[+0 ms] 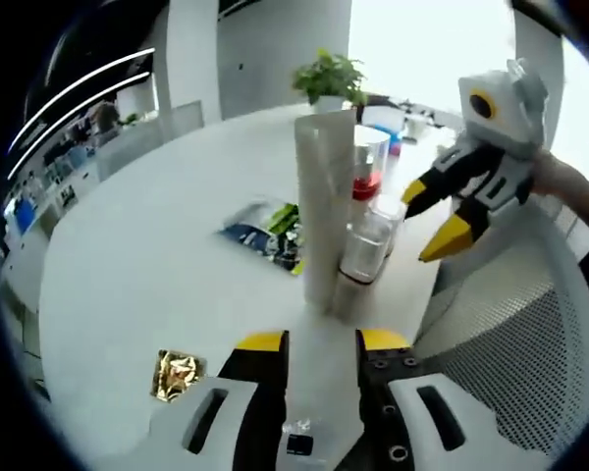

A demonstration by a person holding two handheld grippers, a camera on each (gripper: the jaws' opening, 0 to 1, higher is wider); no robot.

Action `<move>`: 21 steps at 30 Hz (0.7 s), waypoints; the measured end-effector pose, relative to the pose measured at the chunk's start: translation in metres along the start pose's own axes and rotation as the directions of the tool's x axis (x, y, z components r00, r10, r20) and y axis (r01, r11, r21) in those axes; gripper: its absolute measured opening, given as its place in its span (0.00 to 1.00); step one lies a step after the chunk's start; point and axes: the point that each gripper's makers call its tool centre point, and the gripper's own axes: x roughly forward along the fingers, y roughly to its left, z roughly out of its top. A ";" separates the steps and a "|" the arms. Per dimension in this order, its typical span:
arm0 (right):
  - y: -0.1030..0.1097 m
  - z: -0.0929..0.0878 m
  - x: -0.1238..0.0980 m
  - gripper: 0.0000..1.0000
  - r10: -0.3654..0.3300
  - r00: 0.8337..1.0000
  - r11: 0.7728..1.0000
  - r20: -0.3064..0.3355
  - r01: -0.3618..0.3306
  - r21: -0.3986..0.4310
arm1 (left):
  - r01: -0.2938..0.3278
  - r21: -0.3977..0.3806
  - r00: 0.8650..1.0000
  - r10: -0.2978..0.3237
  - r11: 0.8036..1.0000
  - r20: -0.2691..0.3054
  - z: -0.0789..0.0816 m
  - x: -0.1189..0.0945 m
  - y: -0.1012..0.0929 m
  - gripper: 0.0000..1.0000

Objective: Arrange the skincare products in the storage area until every visible bottle or jar stands upright without overlapping.

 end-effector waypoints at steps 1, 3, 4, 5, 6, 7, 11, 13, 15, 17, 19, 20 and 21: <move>0.001 0.001 -0.001 0.32 -0.003 1.000 1.000 0.001 0.003 -0.003 | -0.003 -0.004 1.000 0.004 1.000 0.007 -0.001 -0.006 0.003 0.27; 0.003 0.007 -0.006 0.36 -0.015 1.000 1.000 0.011 0.015 -0.006 | -0.013 -0.011 1.000 0.013 1.000 0.015 -0.003 -0.014 0.009 0.31; 0.004 0.008 -0.006 0.40 -0.015 1.000 1.000 0.012 0.015 -0.005 | -0.016 -0.012 1.000 0.016 1.000 0.013 -0.005 -0.019 0.012 0.34; 0.004 0.009 -0.007 0.46 -0.019 1.000 1.000 0.013 0.019 -0.006 | -0.017 -0.009 1.000 0.017 1.000 0.015 -0.006 -0.022 0.013 0.36; 0.005 0.011 -0.009 0.50 -0.031 0.999 0.999 0.014 0.031 -0.014 | -0.018 -0.004 1.000 0.018 1.000 0.019 -0.007 -0.027 0.015 0.38; 0.006 0.011 -0.010 0.53 -0.040 0.999 0.999 0.010 0.040 -0.019 | -0.017 -0.002 1.000 0.017 1.000 0.017 -0.008 -0.030 0.016 0.41; 0.011 0.013 -0.013 0.72 -0.060 0.998 0.998 0.003 0.060 -0.008 | -0.017 0.004 1.000 0.017 1.000 0.013 -0.012 -0.040 0.019 0.53; 0.012 0.014 -0.014 0.77 -0.083 0.996 0.996 0.012 0.083 -0.011 | -0.014 0.000 1.000 0.014 1.000 0.020 -0.012 -0.046 0.020 0.57; 0.013 0.014 -0.015 0.82 -0.089 0.996 0.996 0.015 0.089 -0.003 | -0.001 -0.004 1.000 0.001 1.000 0.028 -0.013 -0.049 0.019 0.62; 0.016 0.014 -0.014 0.89 -0.093 0.995 0.996 0.020 0.093 0.013 | 0.010 -0.008 1.000 -0.010 1.000 0.028 -0.016 -0.054 0.017 0.66; 0.018 0.015 -0.014 0.96 -0.095 0.995 0.995 0.021 0.094 0.012 | 0.017 -0.005 1.000 -0.017 1.000 0.026 -0.019 -0.057 0.017 0.69; 0.019 0.014 -0.014 0.98 -0.101 0.995 0.995 0.016 0.101 0.022 | 0.018 -0.010 1.000 -0.018 1.000 0.024 -0.021 -0.060 0.018 0.71; 0.019 0.015 -0.014 0.99 -0.102 0.995 0.995 0.019 0.101 0.022 | 0.021 -0.012 1.000 -0.020 1.000 0.022 -0.023 -0.061 0.018 0.73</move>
